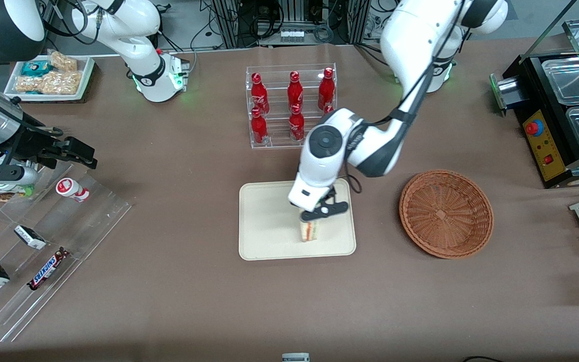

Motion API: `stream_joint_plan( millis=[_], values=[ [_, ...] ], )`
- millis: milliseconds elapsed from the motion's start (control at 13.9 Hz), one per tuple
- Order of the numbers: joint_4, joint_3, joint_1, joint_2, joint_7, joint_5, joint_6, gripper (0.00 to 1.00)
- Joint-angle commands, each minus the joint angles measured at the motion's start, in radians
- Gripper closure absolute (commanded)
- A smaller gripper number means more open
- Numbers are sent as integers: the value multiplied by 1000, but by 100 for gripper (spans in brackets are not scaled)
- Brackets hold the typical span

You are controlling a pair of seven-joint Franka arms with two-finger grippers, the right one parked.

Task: Place sandwich from basket to tray
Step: 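Carry the sandwich with the left gripper over the cream tray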

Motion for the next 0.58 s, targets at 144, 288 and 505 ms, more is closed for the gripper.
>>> stream_joint_plan(
  millis=[144,288,505],
  values=[
    [34,24,-51,76,-89,118,59,94],
    [26,22,-51,89,-107,152,72,91],
    [26,22,-53,99,-102,154,73,48]
  ],
)
